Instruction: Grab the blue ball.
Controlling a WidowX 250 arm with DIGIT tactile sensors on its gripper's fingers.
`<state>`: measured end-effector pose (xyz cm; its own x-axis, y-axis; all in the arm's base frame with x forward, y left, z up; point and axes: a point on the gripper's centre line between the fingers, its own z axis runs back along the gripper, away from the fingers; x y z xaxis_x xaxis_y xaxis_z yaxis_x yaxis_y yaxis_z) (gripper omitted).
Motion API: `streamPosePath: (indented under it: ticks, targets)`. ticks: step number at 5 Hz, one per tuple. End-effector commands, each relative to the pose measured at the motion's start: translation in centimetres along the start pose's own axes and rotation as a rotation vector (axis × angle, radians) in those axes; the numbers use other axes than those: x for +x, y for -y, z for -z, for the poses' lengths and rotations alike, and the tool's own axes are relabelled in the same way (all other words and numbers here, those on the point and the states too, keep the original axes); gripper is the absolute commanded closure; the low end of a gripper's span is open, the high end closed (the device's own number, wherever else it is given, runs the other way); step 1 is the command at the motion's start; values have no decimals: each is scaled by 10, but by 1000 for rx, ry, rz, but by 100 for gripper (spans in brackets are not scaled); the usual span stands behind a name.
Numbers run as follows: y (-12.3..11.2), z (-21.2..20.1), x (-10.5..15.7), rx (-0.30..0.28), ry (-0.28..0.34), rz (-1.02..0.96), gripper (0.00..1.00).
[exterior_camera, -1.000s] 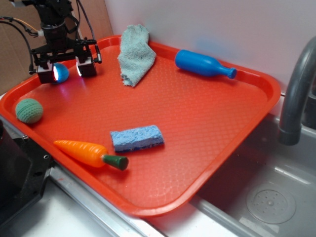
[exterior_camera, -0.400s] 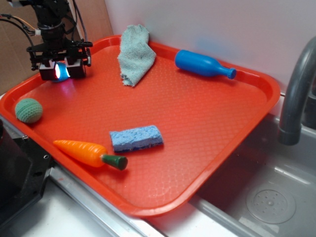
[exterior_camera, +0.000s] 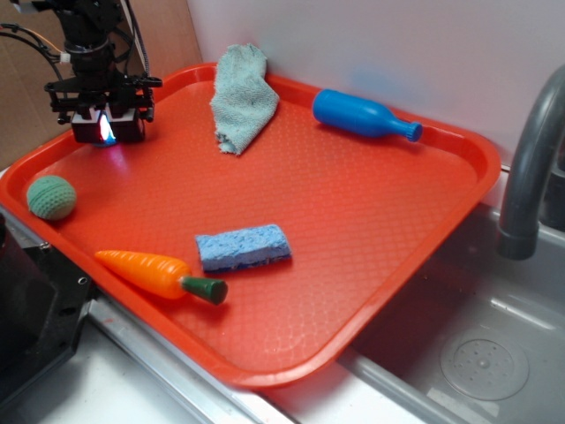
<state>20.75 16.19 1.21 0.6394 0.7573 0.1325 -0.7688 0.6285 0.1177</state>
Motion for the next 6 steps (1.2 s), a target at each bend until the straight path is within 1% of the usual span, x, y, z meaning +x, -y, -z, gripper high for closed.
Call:
streamPosePath:
  ticks: [1, 2, 3, 4, 5, 6]
  targets:
    - [-18, 3, 7, 42, -6, -13, 100]
    - [-23, 6, 11, 72, -29, -69, 100]
    - [-22, 4, 10, 14, -10, -22, 100]
    - [-11, -52, -31, -93, -45, 176, 100]
    - [-8, -110, -75, -121, -36, 336, 100]
    - [5, -165, -102, -152, -8, 417, 100]
